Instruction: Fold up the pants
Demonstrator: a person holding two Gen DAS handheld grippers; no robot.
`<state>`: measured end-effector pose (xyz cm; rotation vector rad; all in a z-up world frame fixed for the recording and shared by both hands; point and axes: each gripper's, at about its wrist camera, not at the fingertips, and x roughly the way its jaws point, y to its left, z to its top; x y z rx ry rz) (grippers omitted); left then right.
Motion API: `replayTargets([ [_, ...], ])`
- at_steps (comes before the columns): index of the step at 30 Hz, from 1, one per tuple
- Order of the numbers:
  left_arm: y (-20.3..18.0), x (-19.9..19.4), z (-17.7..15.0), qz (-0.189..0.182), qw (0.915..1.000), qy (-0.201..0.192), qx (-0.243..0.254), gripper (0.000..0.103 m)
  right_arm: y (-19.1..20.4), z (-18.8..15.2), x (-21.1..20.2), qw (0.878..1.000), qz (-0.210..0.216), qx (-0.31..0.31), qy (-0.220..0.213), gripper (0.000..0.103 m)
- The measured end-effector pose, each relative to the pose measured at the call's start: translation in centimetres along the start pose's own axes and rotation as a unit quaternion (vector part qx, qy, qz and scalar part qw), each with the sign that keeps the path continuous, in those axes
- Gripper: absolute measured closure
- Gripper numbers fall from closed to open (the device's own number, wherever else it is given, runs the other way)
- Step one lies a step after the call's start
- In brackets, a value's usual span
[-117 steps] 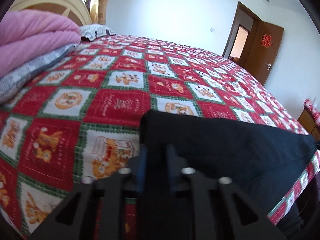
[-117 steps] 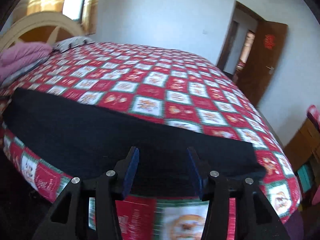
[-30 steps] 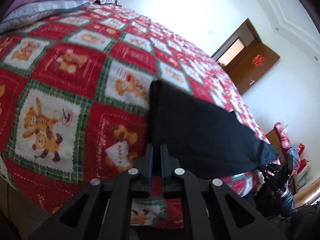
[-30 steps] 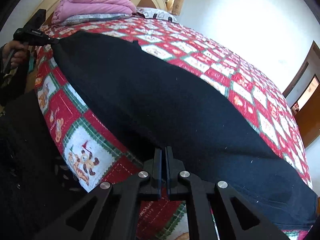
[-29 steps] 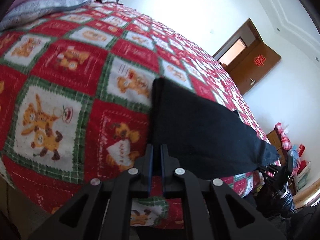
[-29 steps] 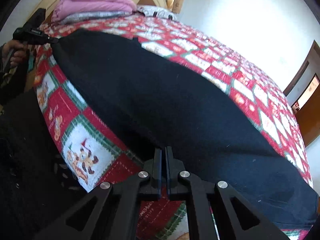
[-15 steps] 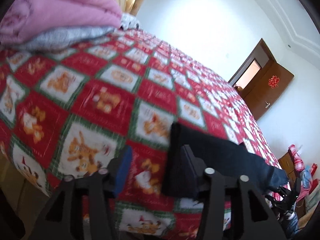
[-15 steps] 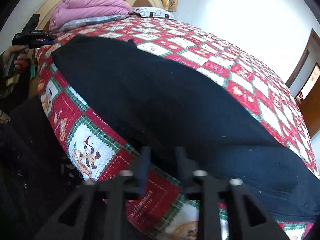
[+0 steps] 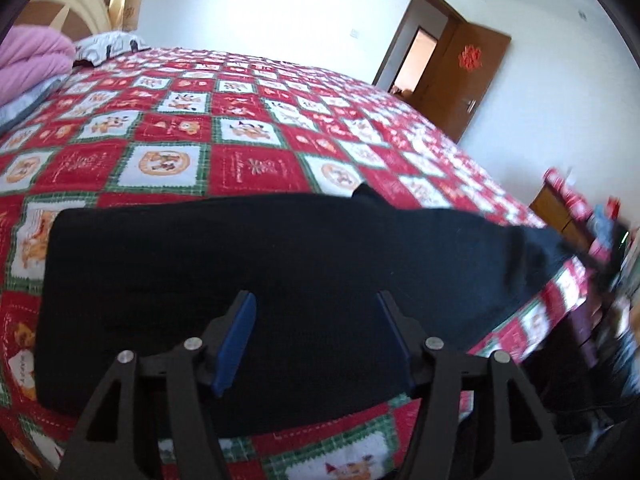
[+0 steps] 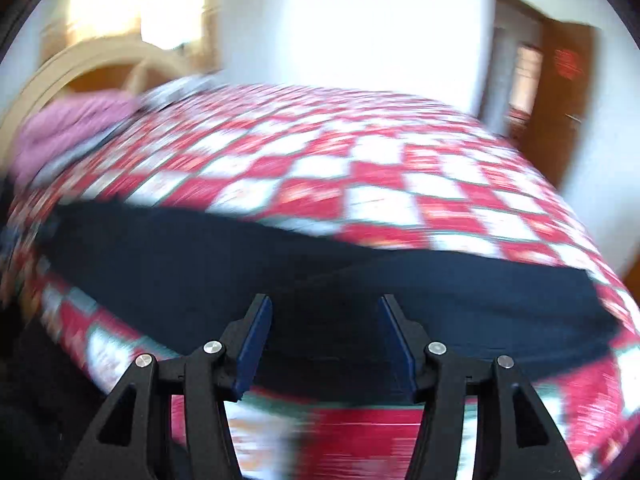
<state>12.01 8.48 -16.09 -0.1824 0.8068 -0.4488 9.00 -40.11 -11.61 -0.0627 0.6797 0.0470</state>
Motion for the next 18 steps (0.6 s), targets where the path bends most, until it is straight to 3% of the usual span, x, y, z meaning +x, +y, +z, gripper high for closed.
replayTargets([
  [2,0.4,0.4,-0.5,0.013,0.9999,0.001,-0.002,0.039,-4.3,0.4,-1.7,0.997,-0.035,0.065,-0.015,0.046],
  [4,0.9,0.3,-0.8,0.010,0.9999,0.001,-0.003,0.039,-10.0,0.4,-3.7,0.983,-0.093,0.157,-0.027,0.046],
  [7,1.5,-0.2,-0.9,0.012,0.9999,-0.004,-0.006,0.039,-16.0,-0.2,-5.2,0.957,-0.151,0.245,-0.026,0.046],
  [9,1.9,-0.3,-0.9,0.010,0.9998,-0.008,-0.015,0.039,-18.8,-1.1,-5.6,0.946,-0.152,0.287,-0.021,0.046],
  [12,1.8,0.0,-0.9,0.010,0.9998,-0.009,-0.015,0.039,-20.7,-2.0,-5.2,0.940,-0.120,0.320,-0.014,0.047],
  [15,1.6,0.2,-0.9,0.012,0.9998,-0.009,-0.009,0.039,-20.6,-2.2,-4.1,0.941,-0.095,0.326,-0.002,0.059],
  [18,1.7,0.2,-1.0,0.008,0.9999,-0.012,-0.006,0.037,-20.5,-2.1,-2.9,0.941,-0.113,0.320,0.003,0.088],
])
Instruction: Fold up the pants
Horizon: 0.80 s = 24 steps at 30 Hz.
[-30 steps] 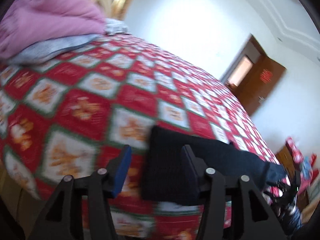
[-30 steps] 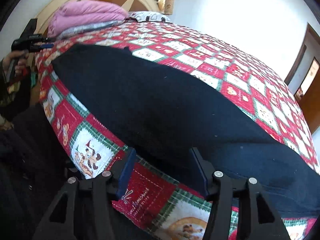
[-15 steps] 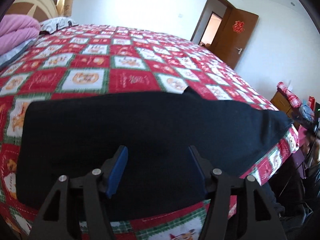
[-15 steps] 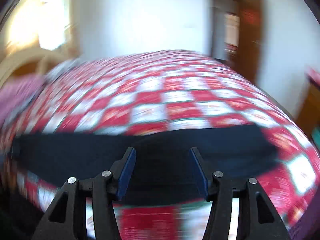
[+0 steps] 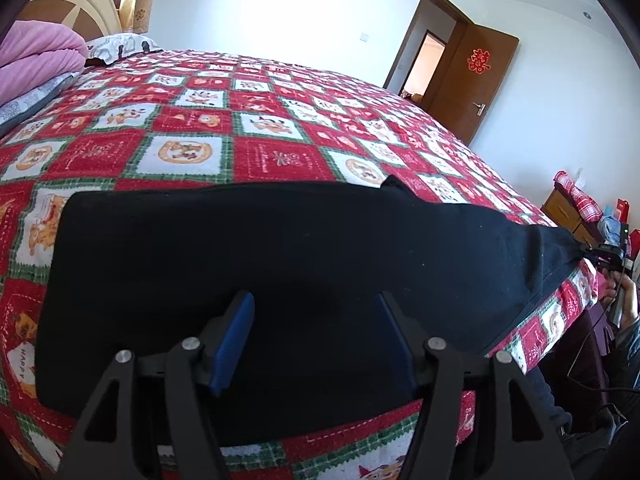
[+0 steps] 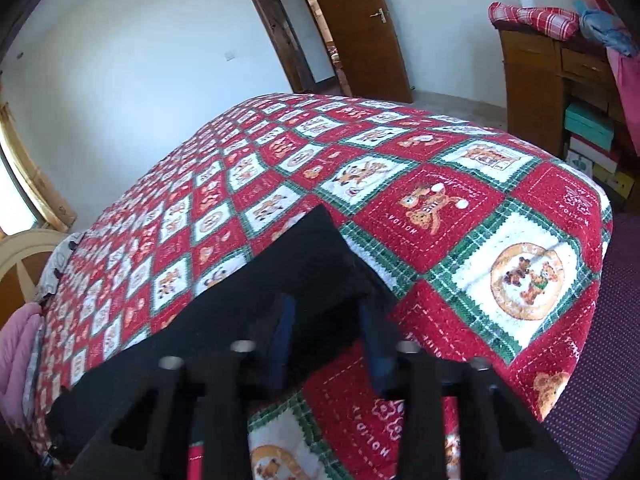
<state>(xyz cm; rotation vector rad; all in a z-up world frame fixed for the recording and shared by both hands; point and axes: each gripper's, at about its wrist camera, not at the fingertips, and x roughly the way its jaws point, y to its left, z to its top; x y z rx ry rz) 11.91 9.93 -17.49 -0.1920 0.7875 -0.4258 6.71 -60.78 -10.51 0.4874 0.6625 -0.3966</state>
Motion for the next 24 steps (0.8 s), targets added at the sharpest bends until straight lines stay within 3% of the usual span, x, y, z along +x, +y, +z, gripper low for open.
replayTargets([
  [2,0.1,0.0,0.0,-0.002,1.0000,0.000,0.003,0.037,-0.5,-0.1,0.7,1.000,-0.006,0.002,-0.002,0.097],
  [6,0.2,0.0,0.0,-0.007,1.0000,0.001,0.005,0.037,-1.5,0.0,-0.6,0.999,0.010,0.020,-0.025,0.098],
  [9,0.3,0.1,-0.1,-0.008,0.9999,0.000,0.009,0.037,-2.1,0.7,-2.4,0.999,-0.008,0.018,-0.047,0.098],
  [15,0.1,0.0,0.0,-0.009,0.9998,0.006,0.018,0.036,-3.3,-0.1,0.4,0.999,-0.029,0.009,-0.015,0.098],
  [17,0.2,-0.2,0.0,-0.012,0.9998,0.007,0.012,0.036,-3.3,0.3,0.1,0.999,-0.031,0.009,-0.016,0.087],
  [18,0.0,-0.3,0.1,-0.012,0.9998,0.008,0.010,0.036,-3.6,0.5,-0.3,0.999,-0.040,0.017,-0.021,0.069],
  [19,-0.4,-0.5,0.3,-0.011,0.9998,0.007,0.014,0.036,-3.8,0.6,-0.9,0.997,-0.060,0.020,-0.031,0.059],
  [22,-2.2,-1.1,0.6,-0.024,0.9991,-0.005,0.034,0.036,-3.6,1.0,-3.1,0.990,-0.113,0.006,-0.080,0.059],
  [24,-4.0,-1.2,0.8,-0.043,0.9978,-0.006,0.050,0.036,-1.4,1.1,-4.2,0.993,-0.077,-0.029,-0.089,0.059],
])
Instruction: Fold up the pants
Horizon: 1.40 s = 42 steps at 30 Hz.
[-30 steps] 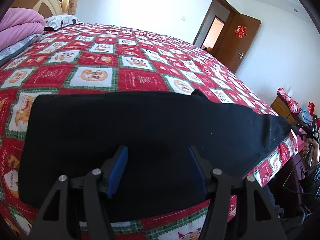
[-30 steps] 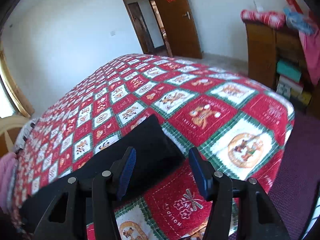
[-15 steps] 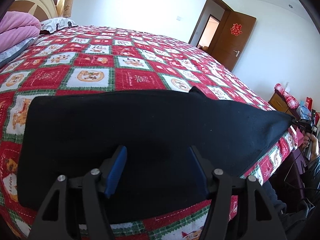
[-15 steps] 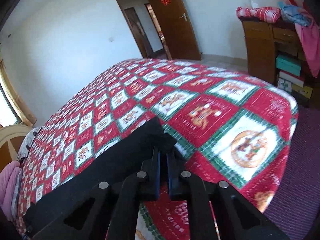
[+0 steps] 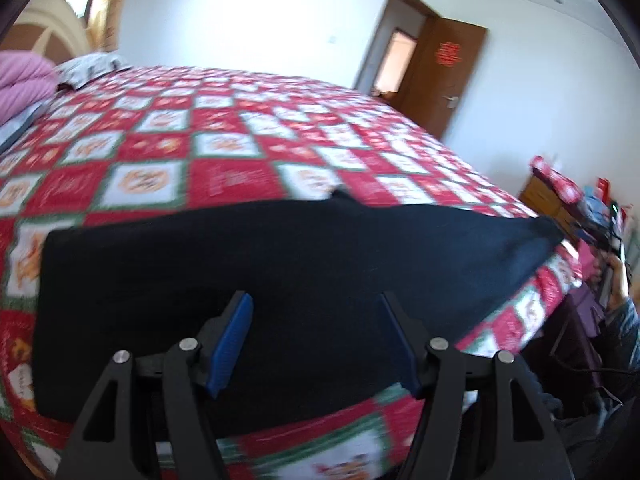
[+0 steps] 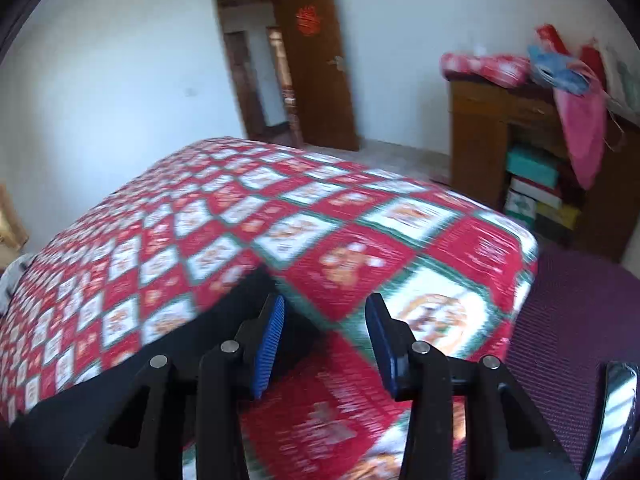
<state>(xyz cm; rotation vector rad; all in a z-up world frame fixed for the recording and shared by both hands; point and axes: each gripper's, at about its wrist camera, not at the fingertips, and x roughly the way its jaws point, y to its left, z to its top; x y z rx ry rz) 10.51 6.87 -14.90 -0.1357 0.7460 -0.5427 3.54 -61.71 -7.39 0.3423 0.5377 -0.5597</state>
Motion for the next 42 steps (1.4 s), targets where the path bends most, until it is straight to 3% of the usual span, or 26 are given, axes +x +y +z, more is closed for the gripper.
replayTargets([
  [3,-3.1,0.6,-0.1,-0.019,0.9992,0.010,0.034,0.029,5.3,-0.4,0.0,0.990,0.110,-0.079,0.031,0.059],
  [5,-4.2,1.1,-0.5,-0.033,0.9981,0.023,0.047,0.029,10.2,-2.2,-0.4,0.963,0.205,-0.156,0.082,0.059],
  [6,-4.8,1.5,-0.7,-0.039,0.9973,0.031,0.054,0.029,12.5,-3.9,-0.7,0.943,0.244,-0.191,0.121,0.059],
  [8,-5.2,1.9,-1.1,-0.038,0.9969,0.037,0.058,0.029,14.6,-6.4,-0.6,0.916,0.291,-0.206,0.183,0.059],
  [10,-5.0,2.3,-1.4,-0.040,0.9969,0.043,0.052,0.029,15.9,-8.7,0.3,0.900,0.301,-0.210,0.233,0.060],
  [12,-4.6,2.7,-1.6,-0.033,0.9973,0.048,0.046,0.029,16.2,-10.0,1.5,0.901,0.281,-0.215,0.252,0.061],
  [14,-3.8,3.2,-1.9,-0.025,0.9977,0.053,0.034,0.029,15.1,-10.3,2.9,0.909,0.268,-0.179,0.265,0.061],
  [18,-3.0,3.3,-2.4,-0.033,0.9982,0.049,0.015,0.029,12.2,-9.9,5.2,0.911,0.288,-0.076,0.285,0.067],
  [21,-3.3,3.3,-2.4,-0.028,0.9981,0.050,0.024,0.029,11.6,-10.0,5.0,0.920,0.289,-0.049,0.261,0.079],
  [24,-3.3,3.3,-2.5,-0.030,0.9981,0.049,0.024,0.029,10.8,-9.6,4.8,0.922,0.294,-0.027,0.250,0.081],
  [26,-3.2,3.4,-2.5,-0.031,0.9981,0.049,0.023,0.029,10.6,-9.2,4.7,0.924,0.293,-0.025,0.245,0.081],
  [27,-3.1,3.4,-2.5,-0.031,0.9981,0.049,0.023,0.029,10.4,-9.1,4.8,0.925,0.292,-0.022,0.243,0.086],
  [28,-3.1,3.4,-2.5,-0.031,0.9980,0.049,0.024,0.029,10.3,-9.1,4.8,0.927,0.289,-0.021,0.239,0.097],
  [29,-3.1,3.4,-2.5,-0.031,0.9980,0.049,0.025,0.029,10.3,-9.0,4.8,0.930,0.281,-0.029,0.235,0.099],
  [37,-2.8,3.4,-2.5,-0.040,0.9977,0.049,0.025,0.029,9.2,-7.6,2.3,0.941,0.268,-0.053,0.199,0.100],
  [42,-2.9,3.4,-2.5,-0.039,0.9974,0.052,0.032,0.029,9.3,-9.0,4.4,0.943,0.229,-0.078,0.228,0.100],
])
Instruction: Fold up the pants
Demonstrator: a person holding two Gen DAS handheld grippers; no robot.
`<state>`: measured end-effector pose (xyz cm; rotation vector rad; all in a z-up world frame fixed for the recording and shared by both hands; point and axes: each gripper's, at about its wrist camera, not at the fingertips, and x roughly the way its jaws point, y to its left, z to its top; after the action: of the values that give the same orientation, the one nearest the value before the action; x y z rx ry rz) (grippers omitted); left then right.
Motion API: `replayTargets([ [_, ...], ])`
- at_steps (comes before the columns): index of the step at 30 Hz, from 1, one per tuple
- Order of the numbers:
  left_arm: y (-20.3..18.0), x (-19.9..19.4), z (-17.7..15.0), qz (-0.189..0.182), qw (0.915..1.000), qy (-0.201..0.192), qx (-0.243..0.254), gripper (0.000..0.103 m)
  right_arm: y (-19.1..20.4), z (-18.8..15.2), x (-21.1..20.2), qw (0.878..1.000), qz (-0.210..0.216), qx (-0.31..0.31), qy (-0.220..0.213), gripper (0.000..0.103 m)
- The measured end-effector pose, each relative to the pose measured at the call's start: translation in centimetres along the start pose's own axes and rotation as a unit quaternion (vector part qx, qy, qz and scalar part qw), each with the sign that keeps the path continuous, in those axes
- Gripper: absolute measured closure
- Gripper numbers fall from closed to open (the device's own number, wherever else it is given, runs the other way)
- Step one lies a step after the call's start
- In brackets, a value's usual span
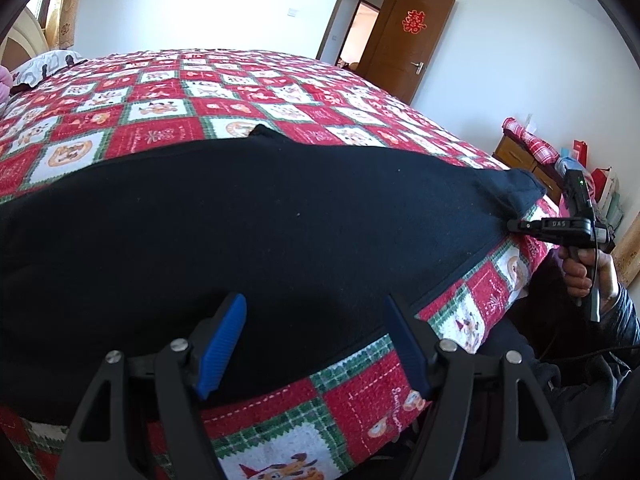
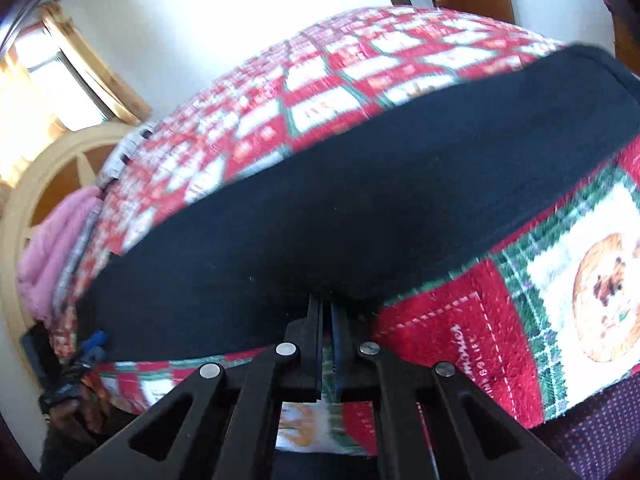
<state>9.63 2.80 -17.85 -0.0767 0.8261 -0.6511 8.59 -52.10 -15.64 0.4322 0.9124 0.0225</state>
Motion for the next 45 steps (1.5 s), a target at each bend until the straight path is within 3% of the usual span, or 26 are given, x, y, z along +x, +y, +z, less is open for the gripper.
replayTargets([
  [4,0.2,-0.9,0.6,0.012,0.9999,-0.006,-0.001,0.029,1.2,0.4,-1.7,0.998,-0.044,-0.042,-0.023,0.096],
  [7,0.8,-1.7,1.0,0.010,0.9995,-0.027,-0.015,0.029,2.0,0.8,-4.0,0.991,-0.078,-0.067,-0.081,0.096],
  [9,1.3,-1.7,1.1,0.007,0.9991,-0.031,-0.029,0.029,2.4,1.2,-4.7,0.989,-0.062,-0.083,-0.105,0.094],
  [11,1.5,-1.1,0.8,0.012,0.9992,-0.021,-0.033,0.029,3.0,1.7,-4.2,0.987,-0.056,-0.104,-0.113,0.079],
  [12,1.5,-0.7,0.5,0.017,0.9992,-0.014,-0.032,0.029,3.4,1.9,-3.5,0.986,-0.058,-0.113,-0.111,0.072],
  [16,1.2,-0.8,0.3,0.023,0.9995,-0.011,-0.017,0.029,3.0,1.9,0.6,0.990,-0.085,-0.114,-0.021,0.072],
  [19,1.4,-1.4,0.6,0.017,0.9995,-0.017,-0.022,0.029,3.6,1.5,0.6,0.986,-0.097,-0.131,-0.016,0.072],
  [23,1.3,-1.8,1.6,0.018,0.9990,-0.039,-0.009,0.029,6.7,3.1,0.2,0.991,-0.025,-0.132,-0.016,0.072],
  [26,1.3,-1.2,2.6,0.018,0.9985,-0.050,-0.013,0.029,12.1,4.5,2.3,0.989,0.053,-0.141,0.005,0.072],
  [29,1.3,-0.5,2.6,0.029,0.9985,-0.044,-0.011,0.029,19.7,5.5,5.6,0.978,0.122,-0.162,0.052,0.072],
  [33,1.3,0.5,1.7,0.038,0.9989,-0.027,-0.002,0.029,27.5,6.2,9.8,0.965,0.168,-0.169,0.105,0.072],
  [40,1.6,0.5,1.4,0.027,0.9989,-0.037,-0.010,0.023,34.5,6.3,17.2,0.948,0.198,-0.147,0.200,0.073],
  [45,1.2,0.7,1.3,0.028,0.9988,-0.040,-0.003,0.019,35.9,6.0,20.1,0.943,0.188,-0.142,0.234,0.073],
])
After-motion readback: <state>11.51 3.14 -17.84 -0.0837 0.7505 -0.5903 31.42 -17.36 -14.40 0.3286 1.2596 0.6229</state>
